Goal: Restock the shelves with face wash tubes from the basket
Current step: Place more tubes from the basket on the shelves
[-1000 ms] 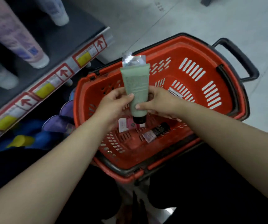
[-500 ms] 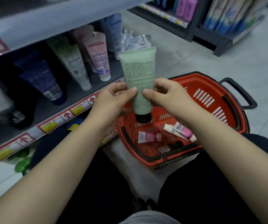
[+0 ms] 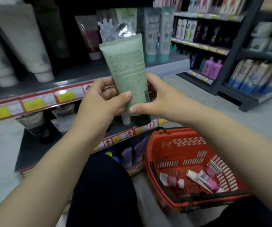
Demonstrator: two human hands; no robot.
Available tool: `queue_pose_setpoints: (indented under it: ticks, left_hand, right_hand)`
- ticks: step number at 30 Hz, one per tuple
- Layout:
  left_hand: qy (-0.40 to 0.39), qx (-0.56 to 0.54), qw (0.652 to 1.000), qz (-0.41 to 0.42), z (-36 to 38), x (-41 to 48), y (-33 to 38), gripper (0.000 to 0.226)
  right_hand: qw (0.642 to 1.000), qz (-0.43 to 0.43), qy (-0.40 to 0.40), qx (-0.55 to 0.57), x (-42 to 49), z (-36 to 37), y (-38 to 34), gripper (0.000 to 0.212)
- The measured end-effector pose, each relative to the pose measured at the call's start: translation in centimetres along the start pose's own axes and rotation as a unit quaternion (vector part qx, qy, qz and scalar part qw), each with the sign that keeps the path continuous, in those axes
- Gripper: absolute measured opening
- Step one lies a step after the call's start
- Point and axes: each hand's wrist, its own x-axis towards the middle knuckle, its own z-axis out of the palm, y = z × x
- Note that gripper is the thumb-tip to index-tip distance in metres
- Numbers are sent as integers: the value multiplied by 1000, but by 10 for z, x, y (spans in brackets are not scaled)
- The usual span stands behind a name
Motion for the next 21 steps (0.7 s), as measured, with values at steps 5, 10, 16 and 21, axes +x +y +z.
queue_pose_setpoints:
  ticks: [5,10,16,21]
  left_hand:
    - [49,85,991,93,-21,26,27,29]
    - [34,161,979,118,-37,53,41,58]
    - [59,160,982,79,-59,79,35,73]
    - [85,251,964,14,-85,93,16,84]
  right_hand:
    - [996,-28,73,-41,43,7,-31,65]
    - [992,-47,118,-28,92,19,-45,63]
    - [989,-18,144,-13,162,46,-44,64]
    - [997,-4,73,-32,199,81,-33,64]
